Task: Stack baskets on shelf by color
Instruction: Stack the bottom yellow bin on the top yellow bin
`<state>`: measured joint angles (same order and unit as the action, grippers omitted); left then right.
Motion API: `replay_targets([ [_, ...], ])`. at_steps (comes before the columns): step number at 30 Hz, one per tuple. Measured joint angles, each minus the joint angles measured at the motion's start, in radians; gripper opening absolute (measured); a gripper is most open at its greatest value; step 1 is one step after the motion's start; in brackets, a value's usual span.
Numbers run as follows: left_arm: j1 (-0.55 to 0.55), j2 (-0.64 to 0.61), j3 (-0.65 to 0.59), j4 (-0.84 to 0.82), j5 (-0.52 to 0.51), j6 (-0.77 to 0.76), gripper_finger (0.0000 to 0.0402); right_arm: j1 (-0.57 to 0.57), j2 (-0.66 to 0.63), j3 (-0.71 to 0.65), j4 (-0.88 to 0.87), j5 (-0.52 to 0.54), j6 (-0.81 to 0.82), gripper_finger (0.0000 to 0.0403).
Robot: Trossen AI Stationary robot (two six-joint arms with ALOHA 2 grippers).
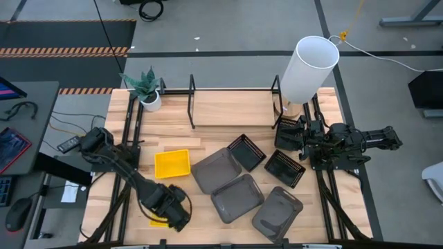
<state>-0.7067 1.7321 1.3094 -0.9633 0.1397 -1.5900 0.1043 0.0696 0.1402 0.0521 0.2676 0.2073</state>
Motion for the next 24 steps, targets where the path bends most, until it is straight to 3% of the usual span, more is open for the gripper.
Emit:
replay_targets([
  [3,0.022,0.000,0.000,0.002,-0.071,-0.091,0.0189,0.000,0.000,0.000,0.000,0.000,0.000,0.0160],
  [11,0.042,0.000,-0.067,0.078,-0.095,-0.246,0.0176,0.000,0.000,0.000,0.000,0.000,0.000,0.0160],
  [18,0.042,0.001,-0.146,0.150,-0.093,-0.258,0.0160,0.000,0.000,0.000,0.000,0.000,0.000,0.0160],
  [24,0.039,0.002,-0.191,0.219,-0.064,-0.252,0.0114,0.000,0.000,0.000,-0.001,0.000,0.000,0.0160],
])
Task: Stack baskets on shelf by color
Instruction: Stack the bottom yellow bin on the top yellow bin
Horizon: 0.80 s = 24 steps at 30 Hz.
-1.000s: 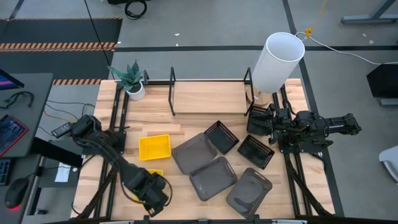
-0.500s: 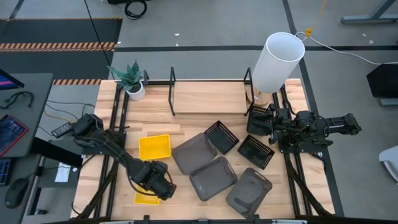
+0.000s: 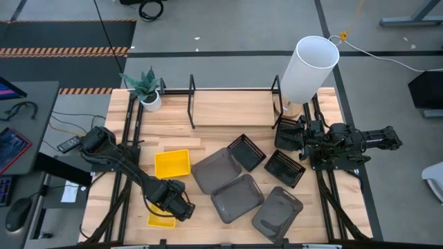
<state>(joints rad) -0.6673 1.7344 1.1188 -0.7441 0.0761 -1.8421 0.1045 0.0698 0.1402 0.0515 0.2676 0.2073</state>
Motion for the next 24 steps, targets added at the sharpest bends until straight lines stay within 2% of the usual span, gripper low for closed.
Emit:
replay_targets([
  [8,-0.019,0.000,-0.011,0.013,0.072,0.078,0.0015,0.000,0.000,0.000,0.000,0.000,0.000,0.0160],
  [14,-0.035,-0.001,-0.004,0.007,0.100,0.145,0.0012,0.000,0.000,0.000,0.000,0.000,0.000,0.0160],
  [18,-0.037,-0.001,0.046,-0.008,0.135,0.231,0.0012,0.000,0.000,0.000,0.000,0.000,0.000,0.0160],
  [21,-0.023,-0.001,0.124,-0.103,0.148,0.314,0.0012,0.000,0.000,0.000,0.000,0.000,0.000,0.0160],
  [24,-0.003,-0.001,0.213,-0.293,0.116,0.385,0.0012,0.000,0.000,0.000,0.000,0.000,0.000,0.0160],
])
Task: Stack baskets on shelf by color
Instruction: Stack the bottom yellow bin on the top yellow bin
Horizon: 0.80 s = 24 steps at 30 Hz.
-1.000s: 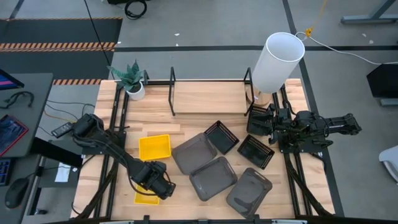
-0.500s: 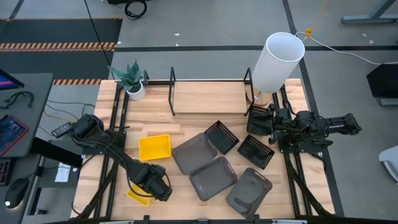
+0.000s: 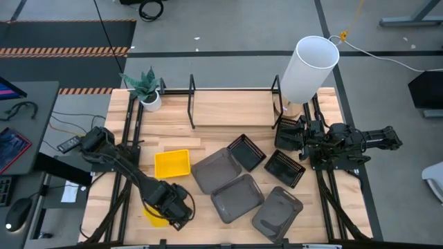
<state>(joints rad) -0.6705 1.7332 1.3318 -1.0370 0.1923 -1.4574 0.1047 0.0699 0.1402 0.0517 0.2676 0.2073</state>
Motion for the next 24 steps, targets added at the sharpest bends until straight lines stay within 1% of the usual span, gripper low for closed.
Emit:
replay_targets([
  [6,0.038,0.000,0.162,-0.346,-0.131,0.146,0.0012,0.000,0.000,0.000,0.000,0.000,0.000,0.0160],
  [11,0.065,-0.002,0.237,-0.493,-0.280,0.317,0.0011,0.000,0.000,0.000,0.000,0.000,0.000,0.0160],
  [15,0.087,-0.002,0.218,-0.511,-0.399,0.474,0.0011,0.000,0.000,0.000,0.000,0.000,0.000,0.0160],
  [18,0.110,-0.002,0.158,-0.512,-0.422,0.563,0.0011,0.000,0.000,0.000,0.000,0.000,0.000,0.0160],
  [20,0.123,-0.002,0.108,-0.515,-0.427,0.607,0.0011,0.000,0.000,0.000,0.000,0.000,0.000,0.0160],
  [24,0.137,-0.002,0.032,-0.497,-0.469,0.673,0.0011,0.000,0.000,0.000,0.000,0.000,0.000,0.0160],
])
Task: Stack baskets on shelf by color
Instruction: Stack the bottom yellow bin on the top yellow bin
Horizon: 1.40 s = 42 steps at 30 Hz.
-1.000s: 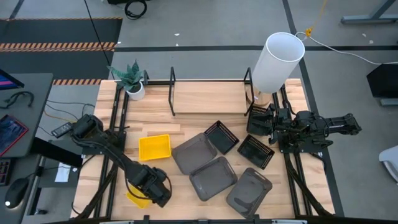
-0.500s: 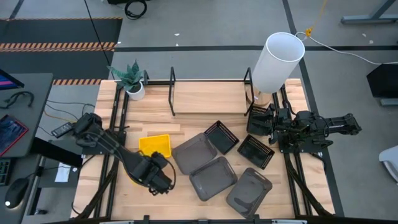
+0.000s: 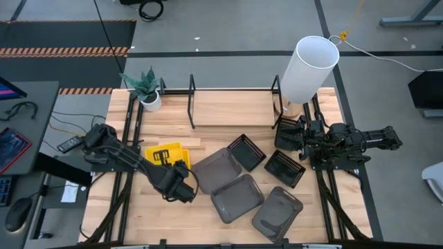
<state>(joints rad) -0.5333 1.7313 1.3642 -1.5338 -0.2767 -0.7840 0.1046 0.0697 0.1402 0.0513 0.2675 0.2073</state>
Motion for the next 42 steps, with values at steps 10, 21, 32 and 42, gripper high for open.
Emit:
replay_targets([
  [10,0.042,0.000,-0.032,0.140,0.000,0.067,0.0011,0.000,0.000,0.000,0.000,0.000,0.000,0.0160],
  [21,0.048,0.003,-0.032,0.146,0.062,0.070,0.0011,0.000,0.000,0.000,0.000,0.000,0.000,0.0160],
  [32,0.047,0.003,-0.032,0.147,0.063,0.063,0.0011,0.000,0.000,0.000,0.000,0.000,0.000,0.0160],
  [42,0.047,0.003,-0.103,0.187,0.118,0.054,0.0018,0.000,0.000,0.000,0.000,0.000,0.000,0.0160],
])
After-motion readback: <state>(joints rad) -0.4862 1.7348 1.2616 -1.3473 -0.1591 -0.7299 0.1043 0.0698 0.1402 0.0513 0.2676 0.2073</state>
